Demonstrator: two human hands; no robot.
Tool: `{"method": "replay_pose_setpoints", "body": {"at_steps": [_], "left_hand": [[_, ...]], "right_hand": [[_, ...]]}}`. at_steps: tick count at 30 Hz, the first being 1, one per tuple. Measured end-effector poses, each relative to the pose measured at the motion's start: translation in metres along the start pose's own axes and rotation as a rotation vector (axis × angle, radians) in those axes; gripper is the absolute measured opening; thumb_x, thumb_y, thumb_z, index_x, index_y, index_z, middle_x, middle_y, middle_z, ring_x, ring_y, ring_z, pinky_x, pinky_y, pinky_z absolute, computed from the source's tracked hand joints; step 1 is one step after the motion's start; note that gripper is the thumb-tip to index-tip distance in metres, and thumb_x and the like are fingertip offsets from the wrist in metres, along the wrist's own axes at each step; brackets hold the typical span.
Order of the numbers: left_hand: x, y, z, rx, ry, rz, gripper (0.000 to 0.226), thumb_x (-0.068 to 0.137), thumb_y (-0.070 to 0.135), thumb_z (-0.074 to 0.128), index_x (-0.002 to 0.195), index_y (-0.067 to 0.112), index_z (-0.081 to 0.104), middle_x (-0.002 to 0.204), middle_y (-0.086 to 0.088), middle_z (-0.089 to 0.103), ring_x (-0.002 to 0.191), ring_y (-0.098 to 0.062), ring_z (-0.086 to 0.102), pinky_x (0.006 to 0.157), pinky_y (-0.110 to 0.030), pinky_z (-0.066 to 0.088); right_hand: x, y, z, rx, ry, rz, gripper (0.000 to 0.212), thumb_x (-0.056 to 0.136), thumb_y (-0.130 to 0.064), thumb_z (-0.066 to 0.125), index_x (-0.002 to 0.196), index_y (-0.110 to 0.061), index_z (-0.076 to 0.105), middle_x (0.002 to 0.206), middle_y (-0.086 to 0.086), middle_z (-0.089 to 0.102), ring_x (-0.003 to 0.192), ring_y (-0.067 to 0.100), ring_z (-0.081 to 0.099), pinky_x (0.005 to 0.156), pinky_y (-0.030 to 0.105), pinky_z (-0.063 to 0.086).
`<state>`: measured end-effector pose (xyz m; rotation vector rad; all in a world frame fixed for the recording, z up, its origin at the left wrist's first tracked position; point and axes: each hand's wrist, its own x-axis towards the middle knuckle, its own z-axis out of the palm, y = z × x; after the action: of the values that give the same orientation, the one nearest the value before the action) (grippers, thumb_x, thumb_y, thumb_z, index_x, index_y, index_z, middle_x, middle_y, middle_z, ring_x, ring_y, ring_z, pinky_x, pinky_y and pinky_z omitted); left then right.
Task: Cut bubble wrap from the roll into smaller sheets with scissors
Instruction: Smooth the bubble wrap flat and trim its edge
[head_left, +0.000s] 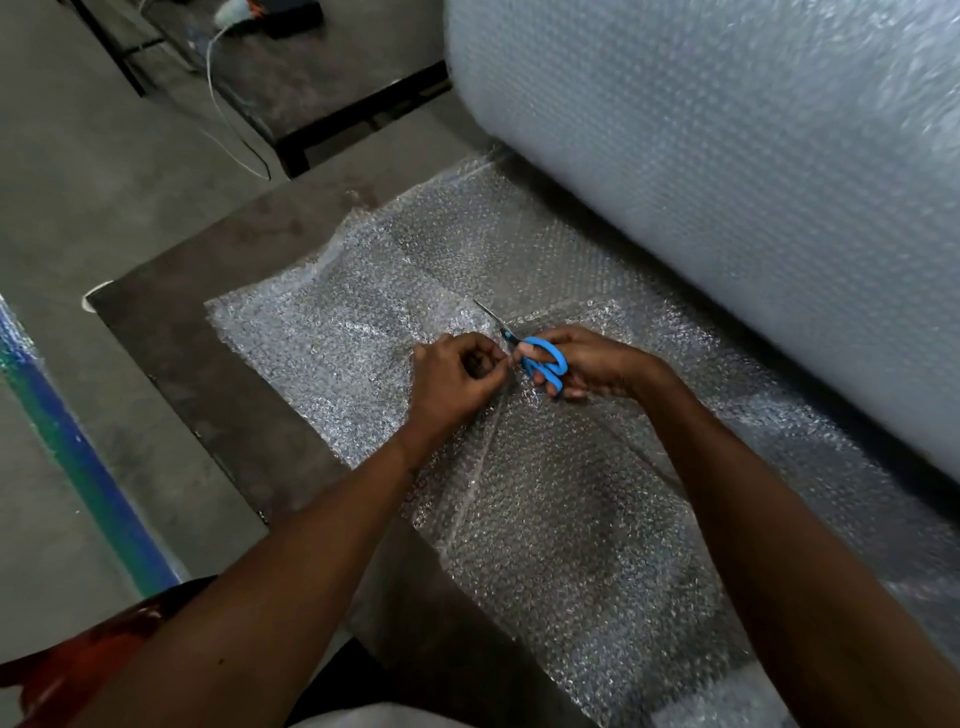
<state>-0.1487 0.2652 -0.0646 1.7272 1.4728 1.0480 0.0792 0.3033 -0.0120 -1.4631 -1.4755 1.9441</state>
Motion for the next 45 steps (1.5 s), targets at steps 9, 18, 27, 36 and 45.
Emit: {"method": "replay_pose_setpoints", "body": {"at_steps": [9, 18, 27, 36, 45], "left_hand": [[-0.001, 0.000, 0.000, 0.079, 0.086, 0.069, 0.018, 0.078, 0.048, 0.085, 0.088, 0.035, 0.079, 0.121, 0.012, 0.063, 0.118, -0.019, 0.055, 0.102, -0.053, 0.045], [-0.003, 0.000, -0.004, -0.036, 0.057, 0.061, 0.012, 0.076, 0.035, 0.088, 0.084, 0.031, 0.081, 0.127, 0.018, 0.070, 0.122, -0.010, 0.064, 0.107, -0.059, 0.045], [-0.003, 0.002, -0.006, -0.102, 0.080, 0.022, 0.016, 0.077, 0.036, 0.091, 0.085, 0.027, 0.080, 0.111, 0.015, 0.075, 0.111, -0.012, 0.070, 0.099, -0.057, 0.053], [-0.007, 0.016, -0.015, -0.176, 0.171, 0.030, 0.015, 0.076, 0.012, 0.092, 0.083, 0.017, 0.079, 0.096, 0.009, 0.079, 0.099, -0.005, 0.072, 0.093, -0.040, 0.059], [-0.009, 0.016, -0.018, -0.333, 0.138, -0.144, 0.017, 0.081, 0.012, 0.088, 0.083, 0.018, 0.073, 0.093, 0.004, 0.075, 0.088, -0.017, 0.075, 0.080, -0.042, 0.063]], "right_hand": [[0.008, -0.020, -0.002, -0.022, -0.021, -0.015, 0.041, 0.095, -0.047, 0.077, 0.104, -0.008, 0.074, 0.082, 0.024, 0.063, 0.055, 0.024, 0.057, 0.041, 0.024, 0.030], [0.024, -0.024, -0.002, -0.156, -0.026, -0.053, 0.033, 0.098, -0.047, 0.076, 0.101, -0.014, 0.077, 0.082, 0.027, 0.065, 0.061, 0.035, 0.049, 0.049, 0.028, 0.029], [0.036, -0.037, 0.013, -0.159, -0.033, -0.082, 0.037, 0.101, -0.040, 0.073, 0.109, -0.005, 0.075, 0.075, 0.023, 0.065, 0.057, 0.026, 0.048, 0.046, 0.029, 0.029], [0.055, -0.052, 0.017, -0.195, -0.052, -0.090, 0.030, 0.102, -0.042, 0.071, 0.098, -0.013, 0.076, 0.069, 0.017, 0.061, 0.048, 0.022, 0.046, 0.047, 0.029, 0.030], [0.075, -0.068, 0.031, -0.278, 0.029, -0.084, 0.033, 0.100, -0.040, 0.075, 0.096, -0.008, 0.073, 0.059, 0.009, 0.059, 0.047, 0.024, 0.044, 0.047, 0.029, 0.033]]}}
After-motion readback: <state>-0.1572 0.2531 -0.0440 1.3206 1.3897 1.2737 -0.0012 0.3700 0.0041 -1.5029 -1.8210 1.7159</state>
